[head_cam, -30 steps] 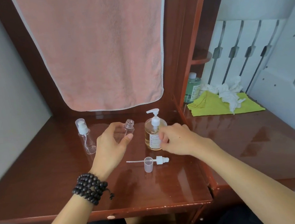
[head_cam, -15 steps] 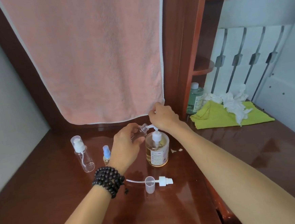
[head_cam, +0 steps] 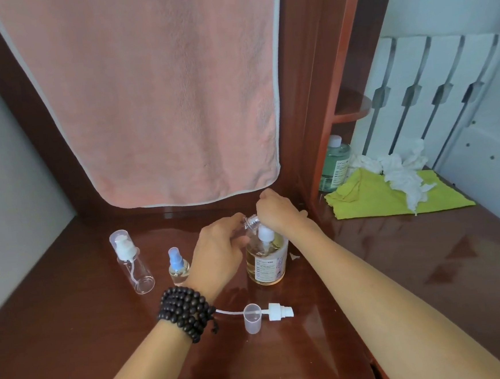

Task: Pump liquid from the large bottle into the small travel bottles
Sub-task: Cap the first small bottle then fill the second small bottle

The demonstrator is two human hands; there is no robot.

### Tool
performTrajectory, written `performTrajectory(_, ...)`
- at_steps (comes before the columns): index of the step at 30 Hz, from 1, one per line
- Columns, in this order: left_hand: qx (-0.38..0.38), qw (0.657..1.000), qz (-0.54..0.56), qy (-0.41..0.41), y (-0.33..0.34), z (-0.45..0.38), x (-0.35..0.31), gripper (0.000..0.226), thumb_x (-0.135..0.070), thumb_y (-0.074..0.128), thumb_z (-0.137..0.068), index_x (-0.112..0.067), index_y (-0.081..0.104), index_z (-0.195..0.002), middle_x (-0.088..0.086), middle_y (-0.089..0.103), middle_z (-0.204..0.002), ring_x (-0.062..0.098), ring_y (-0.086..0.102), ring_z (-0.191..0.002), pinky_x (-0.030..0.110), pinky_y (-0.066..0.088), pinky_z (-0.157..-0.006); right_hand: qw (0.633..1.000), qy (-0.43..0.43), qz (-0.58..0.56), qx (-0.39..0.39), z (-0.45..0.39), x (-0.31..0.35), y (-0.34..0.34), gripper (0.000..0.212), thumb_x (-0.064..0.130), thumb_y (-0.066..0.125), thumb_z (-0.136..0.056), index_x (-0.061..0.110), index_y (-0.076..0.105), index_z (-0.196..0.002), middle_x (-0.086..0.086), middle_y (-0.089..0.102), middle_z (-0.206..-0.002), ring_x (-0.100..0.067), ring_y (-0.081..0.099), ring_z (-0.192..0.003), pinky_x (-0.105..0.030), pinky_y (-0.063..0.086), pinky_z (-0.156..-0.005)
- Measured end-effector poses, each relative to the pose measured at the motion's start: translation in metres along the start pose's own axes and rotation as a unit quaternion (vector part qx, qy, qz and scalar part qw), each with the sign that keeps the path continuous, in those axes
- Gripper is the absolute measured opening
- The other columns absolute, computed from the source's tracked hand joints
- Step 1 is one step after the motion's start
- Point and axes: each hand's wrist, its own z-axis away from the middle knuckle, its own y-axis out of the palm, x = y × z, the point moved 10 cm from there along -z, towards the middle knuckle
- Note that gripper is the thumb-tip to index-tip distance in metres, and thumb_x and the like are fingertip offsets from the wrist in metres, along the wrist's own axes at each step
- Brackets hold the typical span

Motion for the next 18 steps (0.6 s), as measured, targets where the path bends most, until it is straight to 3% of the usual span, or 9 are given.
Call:
performTrajectory(3,0.009,1.0,0.003,-0.005,0.003,0.003,0.002,0.022,-0.006,0.066,-0.084,-0.021,0.062,-0.1,-0.013,0.062,-0.083,0.005,0.052,-0.074,0.024,0.041,-0.068,1.0,0.0,0.006,0.009,-0.003,-0.002,0.01,0.038,0.016,0.028,-0.103,0.015,0.047,-0.136,-0.011,0.051,-0.139,-0.036,0.043,-0.138,-0.057,0.018,-0.116)
performTrajectory(8,0.002,1.0,0.003,0.022,-0.008,-0.004,-0.007,0.027,-0.007,0.065,-0.085,-0.02,0.062,-0.108,-0.006,0.068,-0.098,0.016,0.062,-0.092,0.039,0.051,-0.083,1.0,-0.021,0.01,-0.013,0.0,0.01,-0.011,0.043,0.018,0.032,-0.1,0.013,0.043,-0.141,-0.014,0.055,-0.136,-0.037,0.047,-0.129,-0.057,0.02,-0.113)
performTrajectory(11,0.002,1.0,-0.009,0.027,-0.007,-0.005,-0.007,0.026,-0.008,0.064,-0.086,-0.022,0.06,-0.107,-0.007,0.066,-0.098,0.019,0.062,-0.094,0.042,0.051,-0.081,1.0,-0.027,0.015,-0.006,-0.002,0.013,-0.011,0.048,0.018,0.032,-0.098,0.013,0.038,-0.146,-0.015,0.055,-0.137,-0.038,0.047,-0.129,-0.057,0.02,-0.113)
performTrajectory(14,0.001,1.0,-0.015,0.021,-0.002,-0.002,-0.003,0.024,-0.007,0.063,-0.086,-0.02,0.06,-0.107,-0.006,0.065,-0.093,0.018,0.06,-0.088,0.033,0.048,-0.075,1.0,-0.018,0.008,0.006,-0.004,0.007,-0.002,0.054,0.019,0.032,-0.098,0.018,0.036,-0.152,-0.015,0.051,-0.146,-0.039,0.043,-0.136,-0.057,0.016,-0.113)
performTrajectory(18,0.009,0.999,-0.029,0.013,0.006,-0.001,0.0,0.022,-0.006,0.063,-0.086,-0.017,0.06,-0.104,-0.005,0.065,-0.091,0.019,0.059,-0.086,0.038,0.05,-0.076,1.0,-0.009,0.005,0.014,-0.008,-0.001,0.007,0.052,0.021,0.029,-0.101,0.021,0.04,-0.152,-0.012,0.047,-0.153,-0.037,0.04,-0.142,-0.056,0.017,-0.117)
